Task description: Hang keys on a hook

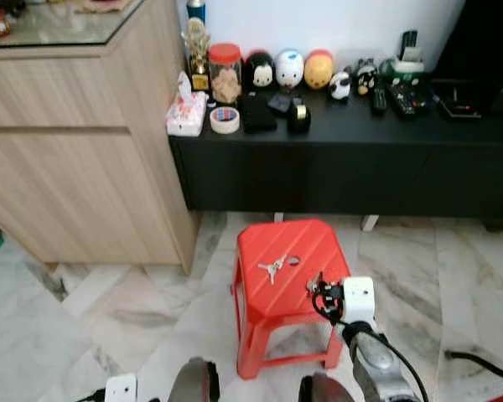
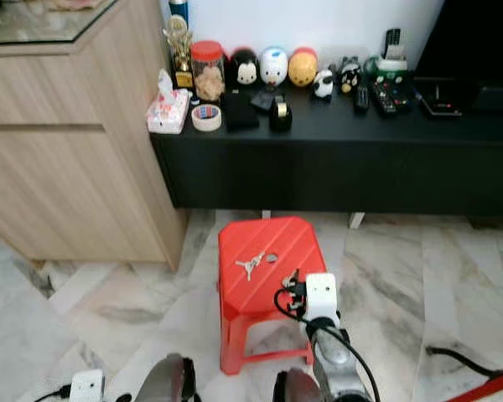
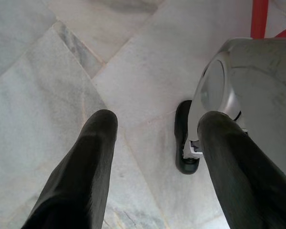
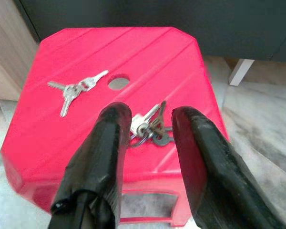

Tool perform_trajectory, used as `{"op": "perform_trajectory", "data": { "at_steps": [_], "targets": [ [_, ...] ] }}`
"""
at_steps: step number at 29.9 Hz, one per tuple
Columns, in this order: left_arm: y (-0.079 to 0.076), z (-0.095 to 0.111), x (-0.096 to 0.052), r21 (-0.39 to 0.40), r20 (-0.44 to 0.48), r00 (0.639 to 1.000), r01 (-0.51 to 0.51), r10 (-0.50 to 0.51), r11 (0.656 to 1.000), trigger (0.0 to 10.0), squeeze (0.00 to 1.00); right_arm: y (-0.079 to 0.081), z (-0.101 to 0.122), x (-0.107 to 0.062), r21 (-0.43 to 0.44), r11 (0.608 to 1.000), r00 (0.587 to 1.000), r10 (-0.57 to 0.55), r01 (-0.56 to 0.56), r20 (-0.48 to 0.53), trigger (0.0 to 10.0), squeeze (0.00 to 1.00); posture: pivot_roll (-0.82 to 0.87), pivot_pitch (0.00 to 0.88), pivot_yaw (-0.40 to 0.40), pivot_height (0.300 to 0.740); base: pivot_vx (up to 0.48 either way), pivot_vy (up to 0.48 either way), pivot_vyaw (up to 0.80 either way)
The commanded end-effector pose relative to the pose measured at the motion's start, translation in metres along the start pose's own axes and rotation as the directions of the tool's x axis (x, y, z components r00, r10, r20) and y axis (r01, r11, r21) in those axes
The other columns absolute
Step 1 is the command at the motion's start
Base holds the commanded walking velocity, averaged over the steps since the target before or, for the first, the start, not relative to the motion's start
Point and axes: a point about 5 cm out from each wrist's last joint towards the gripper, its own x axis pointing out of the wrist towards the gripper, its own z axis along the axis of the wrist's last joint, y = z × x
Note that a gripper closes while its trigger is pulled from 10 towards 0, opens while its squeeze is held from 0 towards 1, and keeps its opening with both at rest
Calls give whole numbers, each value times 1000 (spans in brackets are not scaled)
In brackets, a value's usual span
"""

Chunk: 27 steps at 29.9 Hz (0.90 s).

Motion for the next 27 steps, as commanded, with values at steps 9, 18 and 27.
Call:
{"op": "perform_trajectory", "data": {
  "at_steps": [9,18,27],
  "targets": [
    [2,-6,-1,2,-29,1000,-10,10,1000,10000,0,2,-6,-2,-37,999,999,38,-40,-36,10000,0,44,112,-3,615,0,0,89],
    [3,-5,-1,3,-22,1000,-13,13,1000,10000,0,0,-10,-3,-1,1000,999,26,-26,-36,10000,0,42,102,-2,615,283,0,424],
    [2,-5,-2,9,-17,1000,-5,5,1000,10000,0,-2,-9,-3,9,1000,1000,5,-5,-26,10000,0,40,74,0,615,292,0,0]
  ]
}}
